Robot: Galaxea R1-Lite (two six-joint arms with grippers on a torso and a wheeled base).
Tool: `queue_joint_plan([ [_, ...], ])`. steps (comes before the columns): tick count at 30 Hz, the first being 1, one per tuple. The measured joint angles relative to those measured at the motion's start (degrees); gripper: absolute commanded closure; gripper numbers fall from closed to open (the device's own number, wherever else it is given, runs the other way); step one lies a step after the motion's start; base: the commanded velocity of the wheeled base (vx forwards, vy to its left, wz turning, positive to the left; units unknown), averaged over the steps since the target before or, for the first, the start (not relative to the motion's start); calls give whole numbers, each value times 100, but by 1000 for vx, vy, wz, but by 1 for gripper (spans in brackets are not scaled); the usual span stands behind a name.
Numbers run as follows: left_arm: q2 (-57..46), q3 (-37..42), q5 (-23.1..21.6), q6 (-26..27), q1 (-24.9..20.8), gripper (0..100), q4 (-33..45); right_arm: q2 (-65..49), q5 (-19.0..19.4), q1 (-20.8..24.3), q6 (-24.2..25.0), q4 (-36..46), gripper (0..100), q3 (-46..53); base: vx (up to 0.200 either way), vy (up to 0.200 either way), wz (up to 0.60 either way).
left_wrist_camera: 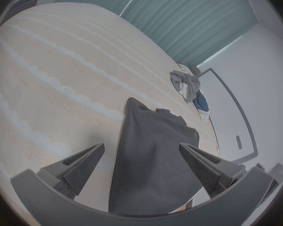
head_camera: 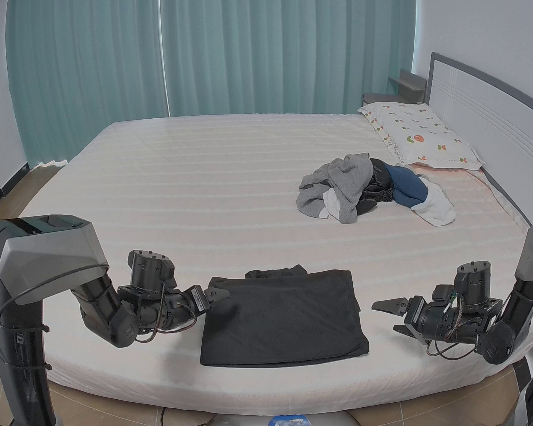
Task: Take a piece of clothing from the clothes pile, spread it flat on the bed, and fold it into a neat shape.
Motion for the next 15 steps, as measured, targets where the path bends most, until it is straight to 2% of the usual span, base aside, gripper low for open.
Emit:
queue_joint_plan([
  [13, 149, 66, -11, 158, -173, 0, -52, 621, 52, -286, 87, -583, 0, -99, 0, 0, 0],
  [14, 152, 66, -11, 158, -177, 100, -52, 644, 52, -288, 87, -584, 0, -99, 0, 0, 0],
  [15, 158, 63, -11, 158, -177, 100, -50, 670, 52, -290, 88, -586, 0, -99, 0, 0, 0],
])
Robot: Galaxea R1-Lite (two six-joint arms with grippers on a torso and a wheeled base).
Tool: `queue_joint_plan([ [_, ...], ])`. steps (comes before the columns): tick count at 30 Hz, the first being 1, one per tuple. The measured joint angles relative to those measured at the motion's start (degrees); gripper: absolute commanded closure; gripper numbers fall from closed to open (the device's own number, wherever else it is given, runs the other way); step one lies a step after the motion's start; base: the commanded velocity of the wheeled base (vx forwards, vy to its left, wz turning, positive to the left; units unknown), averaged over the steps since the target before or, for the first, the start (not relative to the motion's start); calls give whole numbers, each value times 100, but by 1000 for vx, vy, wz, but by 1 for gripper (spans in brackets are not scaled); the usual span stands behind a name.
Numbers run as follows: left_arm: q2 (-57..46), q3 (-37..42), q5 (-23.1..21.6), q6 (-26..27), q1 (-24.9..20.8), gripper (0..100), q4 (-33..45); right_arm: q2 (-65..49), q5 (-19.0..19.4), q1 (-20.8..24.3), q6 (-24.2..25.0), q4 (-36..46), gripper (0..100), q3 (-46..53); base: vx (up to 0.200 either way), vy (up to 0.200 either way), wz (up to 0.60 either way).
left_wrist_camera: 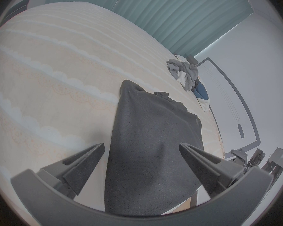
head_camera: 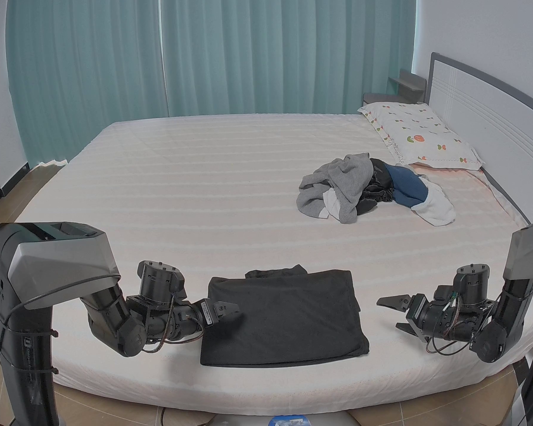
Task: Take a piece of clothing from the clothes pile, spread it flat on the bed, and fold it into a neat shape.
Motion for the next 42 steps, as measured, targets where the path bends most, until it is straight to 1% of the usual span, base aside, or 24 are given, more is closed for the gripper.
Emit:
queue_joint_plan([
  [15, 7, 22, 79, -49, -7, 100, 2, 107, -2, -22, -4, -5, 0, 15, 0, 0, 0],
  [23, -34, 33, 98, -227, -5, 100, 0, 116, -2, -38, -6, -7, 0, 17, 0, 0, 0],
  [40, -94, 68, 110, -240, 33, 100, 6, 190, -9, -49, -15, -13, 0, 9, 0, 0, 0],
  [42, -105, 68, 189, -249, 52, 100, 9, 196, -11, -49, -15, -13, 0, 4, 0, 200, 0],
])
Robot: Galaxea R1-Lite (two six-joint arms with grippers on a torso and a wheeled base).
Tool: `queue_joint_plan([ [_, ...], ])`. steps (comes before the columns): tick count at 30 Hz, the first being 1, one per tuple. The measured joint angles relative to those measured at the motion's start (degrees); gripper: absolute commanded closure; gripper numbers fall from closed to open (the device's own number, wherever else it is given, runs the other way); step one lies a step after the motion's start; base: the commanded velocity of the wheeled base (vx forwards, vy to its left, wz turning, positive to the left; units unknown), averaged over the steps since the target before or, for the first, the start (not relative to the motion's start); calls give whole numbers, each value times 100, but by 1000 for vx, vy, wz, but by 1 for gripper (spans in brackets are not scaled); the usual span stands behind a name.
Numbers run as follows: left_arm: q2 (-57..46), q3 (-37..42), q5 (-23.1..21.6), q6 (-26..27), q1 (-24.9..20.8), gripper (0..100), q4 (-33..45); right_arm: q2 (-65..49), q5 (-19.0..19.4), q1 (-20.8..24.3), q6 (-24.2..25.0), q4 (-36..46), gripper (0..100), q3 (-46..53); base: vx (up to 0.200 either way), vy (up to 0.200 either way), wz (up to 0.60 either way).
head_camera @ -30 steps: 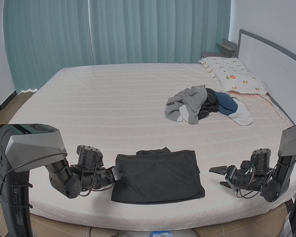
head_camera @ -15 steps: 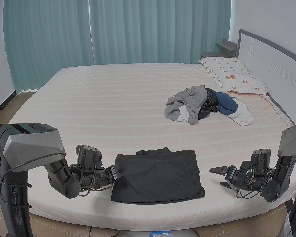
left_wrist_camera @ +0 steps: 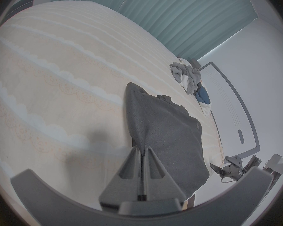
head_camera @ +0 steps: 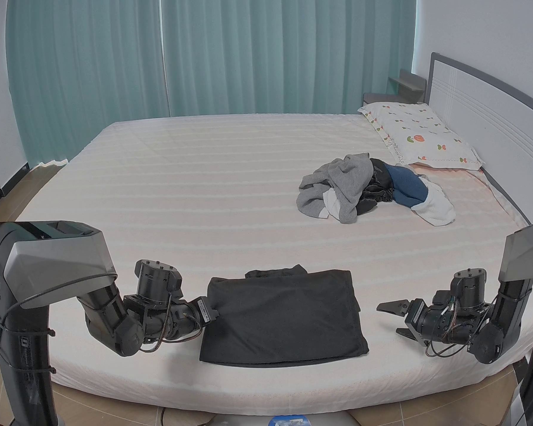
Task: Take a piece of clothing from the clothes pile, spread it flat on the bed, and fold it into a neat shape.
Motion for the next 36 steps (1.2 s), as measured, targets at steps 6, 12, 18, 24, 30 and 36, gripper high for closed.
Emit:
queue_joint_plan([
  [6, -43, 2, 77, -143, 1, 100, 0, 5, 0, 0, 0, -2, 0, -15, 0, 200, 0],
  [12, -76, 22, 82, -158, -20, 100, 9, 11, -5, 2, 0, -2, 0, -15, 0, 200, 0],
  [18, -89, 50, 82, -161, -38, 100, 11, 38, -9, 0, -11, -2, 0, -20, 0, 200, 0],
  [24, -91, 52, 93, -154, -40, 100, 17, 46, -9, 7, -11, 0, 0, -26, 0, 200, 0],
  [30, -91, 55, 166, -156, -51, 100, 17, 71, -16, 18, -11, -5, 0, -30, 0, 200, 0],
  [36, -91, 55, 169, -156, -49, 100, 20, 88, -16, 20, -11, -33, 0, -30, 0, 200, 0],
])
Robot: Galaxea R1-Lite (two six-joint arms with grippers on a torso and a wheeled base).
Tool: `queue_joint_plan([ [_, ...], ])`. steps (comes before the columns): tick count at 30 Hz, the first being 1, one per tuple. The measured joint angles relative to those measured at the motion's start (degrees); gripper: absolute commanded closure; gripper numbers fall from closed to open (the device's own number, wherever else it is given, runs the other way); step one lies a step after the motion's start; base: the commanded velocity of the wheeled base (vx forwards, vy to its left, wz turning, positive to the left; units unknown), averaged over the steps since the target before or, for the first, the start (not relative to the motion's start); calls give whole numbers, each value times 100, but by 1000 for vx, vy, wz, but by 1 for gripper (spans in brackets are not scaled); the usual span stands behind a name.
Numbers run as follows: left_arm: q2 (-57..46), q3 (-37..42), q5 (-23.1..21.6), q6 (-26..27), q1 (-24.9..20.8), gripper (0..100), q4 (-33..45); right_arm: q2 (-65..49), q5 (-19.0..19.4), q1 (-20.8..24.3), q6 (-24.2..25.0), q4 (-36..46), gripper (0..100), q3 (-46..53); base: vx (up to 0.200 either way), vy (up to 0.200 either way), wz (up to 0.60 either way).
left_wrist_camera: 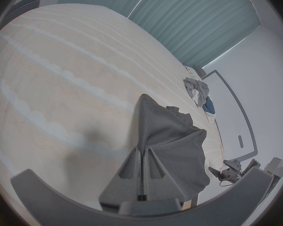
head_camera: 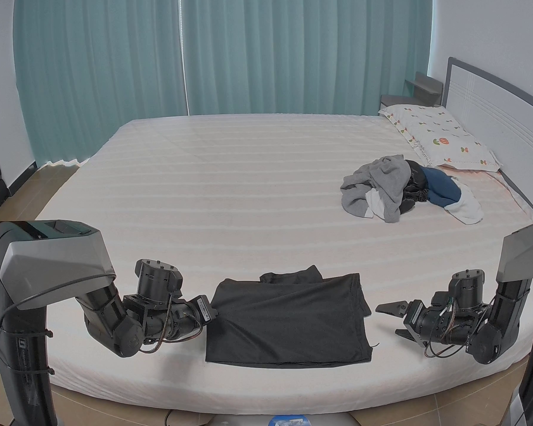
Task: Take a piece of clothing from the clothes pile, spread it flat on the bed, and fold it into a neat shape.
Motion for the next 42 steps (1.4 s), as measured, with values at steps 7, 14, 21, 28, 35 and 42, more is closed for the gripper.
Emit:
queue_joint_plan([
  [7, 0, -2, 5, 0, -4, 100, 5, 35, -17, 2, 2, -93, 0, 16, 0, 200, 0],
  [14, 0, 0, 68, -2, -6, 100, 44, 66, -24, 7, 2, -93, 0, 16, 0, 200, 0],
  [21, -48, 15, 165, -2, -22, 100, 178, 68, -28, 7, 0, -90, 0, 16, 0, 200, 0],
  [28, -204, 52, 187, -2, -37, 100, 438, 68, -26, 7, 2, -90, 0, 22, 0, 200, 0],
  [35, -243, 55, 191, -2, -37, 100, 471, 68, -26, 7, 2, -90, 0, 30, 0, 86, 0],
  [42, -240, 66, 191, -6, -91, 100, 468, 69, -33, 10, 2, -84, 0, 27, 0, 0, 0],
])
